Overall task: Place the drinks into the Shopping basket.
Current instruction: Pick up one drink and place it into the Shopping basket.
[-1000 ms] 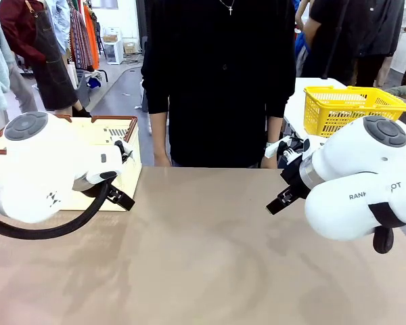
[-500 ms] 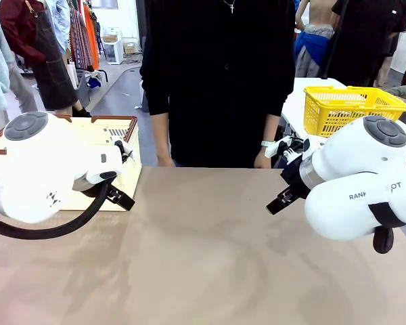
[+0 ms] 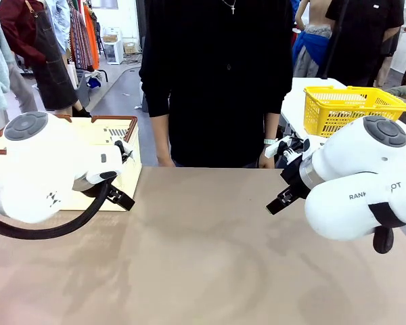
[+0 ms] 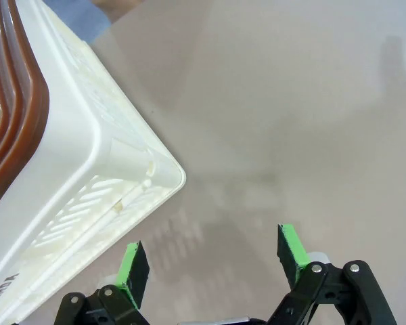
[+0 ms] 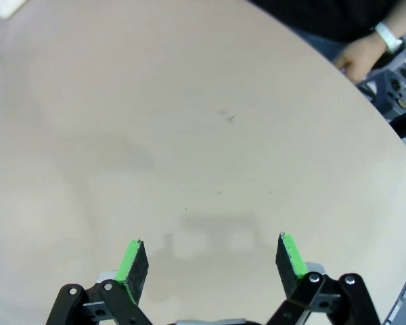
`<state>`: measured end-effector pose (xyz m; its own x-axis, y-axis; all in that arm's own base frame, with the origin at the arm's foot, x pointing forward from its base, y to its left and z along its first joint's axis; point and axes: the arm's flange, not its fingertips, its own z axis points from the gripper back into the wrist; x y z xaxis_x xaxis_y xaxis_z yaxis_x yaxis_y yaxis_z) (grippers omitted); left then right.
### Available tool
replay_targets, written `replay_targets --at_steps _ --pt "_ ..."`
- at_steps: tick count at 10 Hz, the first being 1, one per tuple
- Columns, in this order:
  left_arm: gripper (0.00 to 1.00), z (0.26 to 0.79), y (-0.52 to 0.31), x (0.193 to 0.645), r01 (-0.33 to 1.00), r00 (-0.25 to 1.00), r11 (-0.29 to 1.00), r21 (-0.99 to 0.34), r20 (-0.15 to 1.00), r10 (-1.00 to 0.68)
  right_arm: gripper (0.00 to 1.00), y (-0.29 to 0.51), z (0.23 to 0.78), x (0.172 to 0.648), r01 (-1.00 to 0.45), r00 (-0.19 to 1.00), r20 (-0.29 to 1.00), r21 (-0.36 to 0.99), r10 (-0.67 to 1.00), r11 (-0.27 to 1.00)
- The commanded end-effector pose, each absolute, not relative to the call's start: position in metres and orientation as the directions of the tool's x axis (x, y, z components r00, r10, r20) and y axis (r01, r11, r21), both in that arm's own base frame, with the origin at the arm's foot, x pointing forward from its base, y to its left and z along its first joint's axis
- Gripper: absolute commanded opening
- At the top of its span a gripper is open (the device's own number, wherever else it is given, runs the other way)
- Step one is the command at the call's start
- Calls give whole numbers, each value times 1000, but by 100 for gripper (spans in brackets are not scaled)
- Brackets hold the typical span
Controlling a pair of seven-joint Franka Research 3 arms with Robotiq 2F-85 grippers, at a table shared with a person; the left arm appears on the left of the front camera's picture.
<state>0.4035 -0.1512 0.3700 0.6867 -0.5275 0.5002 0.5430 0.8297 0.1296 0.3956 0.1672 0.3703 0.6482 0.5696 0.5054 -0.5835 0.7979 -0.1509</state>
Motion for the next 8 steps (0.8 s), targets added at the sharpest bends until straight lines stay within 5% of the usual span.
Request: replay_targets --at_steps 1,3,4,6,8 --pt "100 380 -152 394 587 734 809 -20 435 -522 100 166 379 376 -679 668 492 95 559 728" --pt "100 415 -158 371 448 878 836 -316 329 -347 100 151 412 341 -572 805 375 292 459 766" --pt "100 443 -154 351 423 904 776 -469 279 -324 100 126 446 319 -514 855 370 503 364 695" --pt "100 493 -108 323 442 895 513 -736 327 -303 100 70 483 286 -428 898 383 650 216 627" --pt "100 530 -9 301 423 906 277 -863 407 -119 100 -20 502 251 -364 907 420 777 8 513"
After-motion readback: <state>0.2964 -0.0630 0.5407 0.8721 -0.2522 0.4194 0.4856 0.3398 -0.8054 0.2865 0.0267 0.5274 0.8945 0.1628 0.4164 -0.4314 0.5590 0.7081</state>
